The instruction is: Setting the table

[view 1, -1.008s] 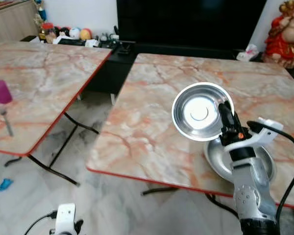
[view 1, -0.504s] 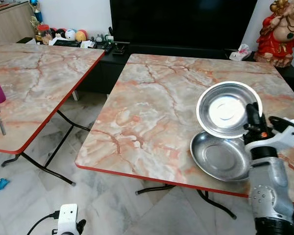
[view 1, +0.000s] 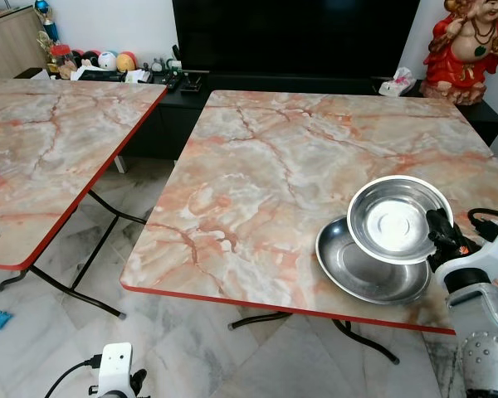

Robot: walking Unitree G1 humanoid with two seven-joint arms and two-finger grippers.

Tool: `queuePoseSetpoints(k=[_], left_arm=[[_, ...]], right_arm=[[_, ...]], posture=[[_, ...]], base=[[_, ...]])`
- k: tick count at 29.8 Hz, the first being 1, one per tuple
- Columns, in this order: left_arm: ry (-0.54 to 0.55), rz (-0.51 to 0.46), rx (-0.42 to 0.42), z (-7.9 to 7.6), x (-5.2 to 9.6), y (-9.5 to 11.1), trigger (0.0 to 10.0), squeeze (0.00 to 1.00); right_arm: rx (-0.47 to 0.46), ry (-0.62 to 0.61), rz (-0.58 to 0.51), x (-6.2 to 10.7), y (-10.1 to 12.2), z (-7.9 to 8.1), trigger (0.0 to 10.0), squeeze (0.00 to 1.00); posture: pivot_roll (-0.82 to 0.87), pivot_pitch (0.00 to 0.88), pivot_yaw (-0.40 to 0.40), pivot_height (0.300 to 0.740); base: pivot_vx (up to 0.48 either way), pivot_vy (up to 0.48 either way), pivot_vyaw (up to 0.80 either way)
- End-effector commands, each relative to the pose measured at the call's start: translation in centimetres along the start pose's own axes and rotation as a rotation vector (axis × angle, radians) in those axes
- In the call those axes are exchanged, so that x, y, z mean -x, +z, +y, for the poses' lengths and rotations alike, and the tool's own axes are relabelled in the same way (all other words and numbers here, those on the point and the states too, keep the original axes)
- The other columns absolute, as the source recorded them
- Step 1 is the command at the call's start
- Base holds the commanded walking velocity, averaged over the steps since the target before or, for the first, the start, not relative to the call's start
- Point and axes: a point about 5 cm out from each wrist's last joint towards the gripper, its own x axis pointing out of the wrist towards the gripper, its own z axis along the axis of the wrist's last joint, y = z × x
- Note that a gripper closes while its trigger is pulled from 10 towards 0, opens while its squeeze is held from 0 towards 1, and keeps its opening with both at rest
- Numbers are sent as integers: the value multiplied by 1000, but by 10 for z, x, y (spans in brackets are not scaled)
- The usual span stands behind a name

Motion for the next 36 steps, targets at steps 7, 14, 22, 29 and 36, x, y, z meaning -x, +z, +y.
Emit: queuePoseSetpoints(k=[7, 14, 22, 29, 36], left_arm=[[-3, 16, -6, 1, 1, -3, 10000, 0], [-7, 16, -1, -1, 0, -3, 10000, 0], [-7, 17, 4, -3, 1, -4, 10000, 0], [-8, 19, 7, -4, 1, -5, 10000, 0], [-13, 23, 7, -4, 1, -6, 10000, 0]], right_arm=[[-43, 5, -17, -11, 0, 5, 10000, 0], [-29, -2, 3, -24, -14, 10, 10000, 0], [-24, -5, 65, -38, -32, 10, 10000, 0], [-16, -10, 77, -36, -41, 7, 10000, 0], [55, -15, 103, -33, -49, 1, 10000, 0]], posture=[[13, 0, 22, 740], [13, 0, 19, 740], [22, 0, 12, 740], [22, 0, 14, 740], [19, 0, 11, 740]], base=[[0, 0, 0], [0, 0, 0], [0, 0, 0], [0, 0, 0], [0, 0, 0]])
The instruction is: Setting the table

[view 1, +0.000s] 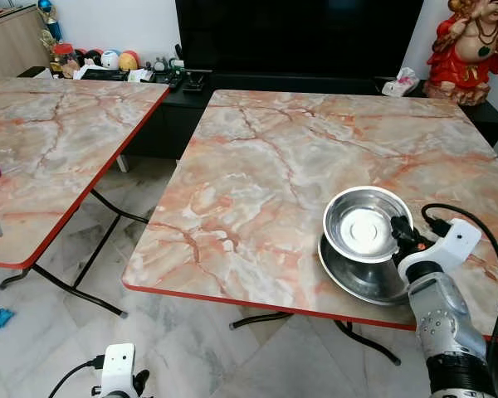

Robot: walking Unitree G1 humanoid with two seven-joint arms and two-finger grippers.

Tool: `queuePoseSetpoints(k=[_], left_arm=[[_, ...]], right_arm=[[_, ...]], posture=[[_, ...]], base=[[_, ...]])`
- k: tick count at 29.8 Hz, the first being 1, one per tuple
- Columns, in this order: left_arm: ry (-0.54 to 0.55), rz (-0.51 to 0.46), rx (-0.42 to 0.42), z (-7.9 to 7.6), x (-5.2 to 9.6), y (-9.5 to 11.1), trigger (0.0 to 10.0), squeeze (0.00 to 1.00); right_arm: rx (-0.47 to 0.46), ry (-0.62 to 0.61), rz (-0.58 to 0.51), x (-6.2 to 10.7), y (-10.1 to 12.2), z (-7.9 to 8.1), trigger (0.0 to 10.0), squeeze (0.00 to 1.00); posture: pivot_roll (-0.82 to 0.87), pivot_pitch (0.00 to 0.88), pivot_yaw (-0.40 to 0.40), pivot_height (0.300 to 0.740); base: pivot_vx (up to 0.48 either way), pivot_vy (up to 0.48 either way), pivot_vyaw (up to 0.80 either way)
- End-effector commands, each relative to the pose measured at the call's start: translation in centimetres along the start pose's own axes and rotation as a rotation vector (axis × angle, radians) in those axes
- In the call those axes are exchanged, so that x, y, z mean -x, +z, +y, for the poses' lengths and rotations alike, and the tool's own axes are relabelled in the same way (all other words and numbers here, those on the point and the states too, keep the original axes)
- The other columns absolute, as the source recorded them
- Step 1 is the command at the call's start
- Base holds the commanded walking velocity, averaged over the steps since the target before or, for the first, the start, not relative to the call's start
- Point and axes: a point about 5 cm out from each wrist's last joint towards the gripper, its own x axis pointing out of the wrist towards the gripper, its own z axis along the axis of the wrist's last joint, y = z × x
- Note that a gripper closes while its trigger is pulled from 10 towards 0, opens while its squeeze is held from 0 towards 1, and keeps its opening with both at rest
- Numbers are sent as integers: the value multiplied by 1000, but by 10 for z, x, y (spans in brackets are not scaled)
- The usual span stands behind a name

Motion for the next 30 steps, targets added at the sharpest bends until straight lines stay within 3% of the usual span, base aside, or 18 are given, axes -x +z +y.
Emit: queuePoseSetpoints(k=[1, 9, 20, 30], left_arm=[[-3, 20, 0, 0, 1, -4, 10000, 0], [-9, 25, -3, 0, 1, -6, 10000, 0], [0, 35, -3, 5, 2, -8, 10000, 0], [-1, 45, -5, 4, 2, -10, 10000, 0]], right_arm=[[52, 13, 1, 0, 1, 0, 10000, 0], [45, -5, 8, 5, -7, -5, 10000, 0], [45, -35, -39, 7, 5, -10, 10000, 0], [49, -40, -47, 17, 4, -6, 10000, 0]], posture=[[19, 0, 11, 740], [18, 1, 18, 740], [17, 0, 20, 740], [13, 1, 23, 740]], base=[[0, 0, 0], [0, 0, 0], [0, 0, 0], [0, 0, 0]])
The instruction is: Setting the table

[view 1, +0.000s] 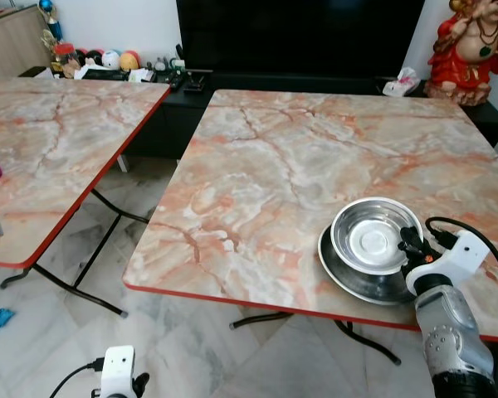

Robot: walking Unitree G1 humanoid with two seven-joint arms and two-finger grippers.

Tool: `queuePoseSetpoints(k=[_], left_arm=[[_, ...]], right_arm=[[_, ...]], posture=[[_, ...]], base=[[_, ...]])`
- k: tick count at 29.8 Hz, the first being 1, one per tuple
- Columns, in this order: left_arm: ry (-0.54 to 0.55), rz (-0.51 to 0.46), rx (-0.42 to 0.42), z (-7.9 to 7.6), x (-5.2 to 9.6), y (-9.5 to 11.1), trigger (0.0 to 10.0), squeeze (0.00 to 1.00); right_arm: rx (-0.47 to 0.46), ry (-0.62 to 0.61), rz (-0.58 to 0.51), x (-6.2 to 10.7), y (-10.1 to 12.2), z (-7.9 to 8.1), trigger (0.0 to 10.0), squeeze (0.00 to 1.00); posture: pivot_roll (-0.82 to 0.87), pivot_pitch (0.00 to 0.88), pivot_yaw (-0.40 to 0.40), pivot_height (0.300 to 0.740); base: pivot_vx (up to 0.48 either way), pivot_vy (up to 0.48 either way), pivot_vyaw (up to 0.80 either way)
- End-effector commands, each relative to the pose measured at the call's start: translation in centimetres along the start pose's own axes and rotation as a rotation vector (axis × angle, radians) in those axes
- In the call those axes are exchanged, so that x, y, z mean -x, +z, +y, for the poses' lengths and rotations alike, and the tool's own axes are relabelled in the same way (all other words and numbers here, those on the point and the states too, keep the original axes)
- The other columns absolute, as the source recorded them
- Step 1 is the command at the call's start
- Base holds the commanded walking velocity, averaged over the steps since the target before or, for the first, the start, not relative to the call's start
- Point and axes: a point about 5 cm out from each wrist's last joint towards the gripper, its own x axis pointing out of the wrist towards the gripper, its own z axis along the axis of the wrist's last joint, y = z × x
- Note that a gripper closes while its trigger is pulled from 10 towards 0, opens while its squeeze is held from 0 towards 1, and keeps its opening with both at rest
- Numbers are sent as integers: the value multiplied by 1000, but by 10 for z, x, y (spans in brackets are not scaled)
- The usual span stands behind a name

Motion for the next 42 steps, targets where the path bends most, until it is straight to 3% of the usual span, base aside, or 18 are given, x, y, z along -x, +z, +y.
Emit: queuePoseSetpoints(k=[1, 25, 26, 27, 28, 37, 38, 40, 41, 42], left_arm=[[7, 30, -6, 4, 1, -6, 10000, 0], [13, 41, -9, 6, 2, -8, 10000, 0], [13, 41, -9, 6, 2, -8, 10000, 0], [13, 41, -9, 6, 2, -8, 10000, 0], [12, 40, -9, 6, 2, -7, 10000, 0], [14, 44, -11, 5, 2, -7, 10000, 0], [15, 44, -11, 5, 2, -7, 10000, 0], [16, 45, -12, 5, 2, -8, 10000, 0], [16, 45, -12, 5, 2, -8, 10000, 0], [17, 45, -12, 5, 2, -8, 10000, 0]], right_arm=[[-5, 4, -13, 1, 4, 4, 10000, 0], [6, -21, 64, 3, -8, 3, 10000, 0], [6, -19, 65, 3, -8, 3, 10000, 435], [6, -19, 65, 3, -8, 3, 10000, 435], [6, -15, 65, 3, -7, 4, 10000, 965], [13, -23, 54, 0, -4, 3, 10000, 918], [18, -23, 47, 0, -3, 3, 10000, 882], [23, -26, 47, 0, -2, 3, 10000, 655], [23, -26, 47, 0, -2, 3, 10000, 655], [26, -27, 47, 0, -2, 3, 10000, 580]], posture=[[13, 0, 23, 740], [15, 1, 23, 740], [16, 0, 24, 740], [16, 0, 24, 740], [16, 0, 24, 740], [19, 0, 25, 740], [19, 0, 25, 740], [20, 0, 25, 740], [20, 0, 25, 740], [20, 0, 25, 740]], base=[[0, 0, 0], [0, 0, 0], [0, 0, 0], [0, 0, 0], [0, 0, 0], [0, 0, 0], [0, 0, 0], [0, 0, 0], [0, 0, 0], [0, 0, 0]])
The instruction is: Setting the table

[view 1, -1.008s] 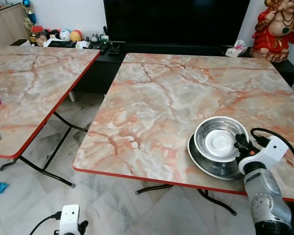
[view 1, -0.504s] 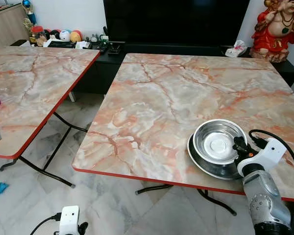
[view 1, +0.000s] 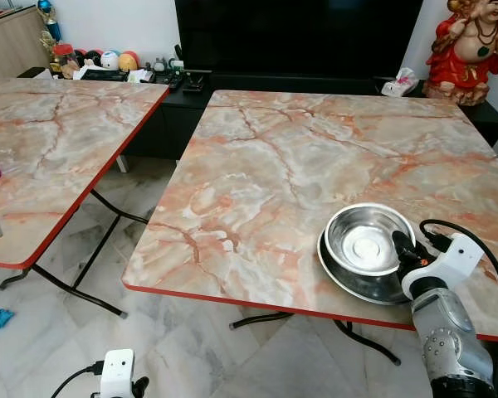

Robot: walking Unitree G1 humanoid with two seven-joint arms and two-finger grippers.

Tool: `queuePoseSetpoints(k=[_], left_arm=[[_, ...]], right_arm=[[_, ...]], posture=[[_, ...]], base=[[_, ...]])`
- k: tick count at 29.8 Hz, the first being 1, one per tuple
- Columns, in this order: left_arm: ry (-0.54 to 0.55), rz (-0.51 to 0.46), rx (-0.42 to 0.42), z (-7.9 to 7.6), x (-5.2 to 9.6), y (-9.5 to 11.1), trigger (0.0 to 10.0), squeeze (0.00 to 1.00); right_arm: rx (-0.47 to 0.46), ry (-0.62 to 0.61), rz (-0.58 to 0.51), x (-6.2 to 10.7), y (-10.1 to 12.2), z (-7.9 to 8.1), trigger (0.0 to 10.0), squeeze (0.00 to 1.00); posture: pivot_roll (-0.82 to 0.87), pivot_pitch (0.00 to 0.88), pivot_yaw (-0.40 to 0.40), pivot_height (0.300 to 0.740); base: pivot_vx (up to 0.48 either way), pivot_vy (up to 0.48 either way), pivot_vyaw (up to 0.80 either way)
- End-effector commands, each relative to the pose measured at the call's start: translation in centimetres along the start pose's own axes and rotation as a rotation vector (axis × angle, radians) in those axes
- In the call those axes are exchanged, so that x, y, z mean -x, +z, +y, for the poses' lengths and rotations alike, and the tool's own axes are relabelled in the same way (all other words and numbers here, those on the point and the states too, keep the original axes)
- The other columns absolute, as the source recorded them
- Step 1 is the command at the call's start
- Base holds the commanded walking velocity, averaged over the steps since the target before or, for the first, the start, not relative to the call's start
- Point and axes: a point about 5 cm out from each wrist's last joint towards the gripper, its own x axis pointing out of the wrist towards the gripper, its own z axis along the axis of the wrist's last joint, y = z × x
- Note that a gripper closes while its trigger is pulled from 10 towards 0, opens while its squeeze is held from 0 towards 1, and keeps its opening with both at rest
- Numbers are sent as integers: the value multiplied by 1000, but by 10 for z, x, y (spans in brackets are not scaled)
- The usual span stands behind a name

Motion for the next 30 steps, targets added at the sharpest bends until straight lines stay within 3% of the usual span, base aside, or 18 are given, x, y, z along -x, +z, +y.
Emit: queuePoseSetpoints(k=[1, 3, 5, 6, 7, 26, 28, 30], left_arm=[[15, 26, -9, 4, 1, -4, 10000, 0], [15, 26, -9, 4, 1, -4, 10000, 0], [15, 26, -9, 5, 1, -4, 10000, 0], [15, 26, -9, 5, 1, -4, 10000, 0], [14, 26, -8, 5, 1, -4, 10000, 0], [21, 23, -2, 6, 1, -4, 10000, 0], [21, 21, -1, 6, 1, -4, 10000, 0], [24, 17, -1, 7, 1, -3, 10000, 0]], right_arm=[[14, -4, -7, -2, 3, 1, 10000, 561], [17, -10, -8, -3, 4, 0, 10000, 522], [20, -14, -8, -3, 4, -1, 10000, 400], [21, -16, -9, -2, 4, -1, 10000, 125], [22, -18, -11, -2, 5, -2, 10000, 0], [93, -50, -12, 7, 5, -11, 10000, 0], [148, -72, -45, 8, 8, -13, 10000, 0], [280, -125, -123, 12, 17, -15, 10000, 0]], posture=[[20, 0, 25, 740], [20, 0, 26, 740], [20, 0, 26, 740], [20, 0, 26, 740], [20, 0, 26, 740], [17, 0, 23, 740], [17, 0, 22, 740], [16, 0, 22, 740]], base=[[0, 0, 0], [0, 0, 0], [0, 0, 0], [0, 0, 0], [0, 0, 0], [0, 0, 0], [0, 0, 0], [0, 0, 0]])
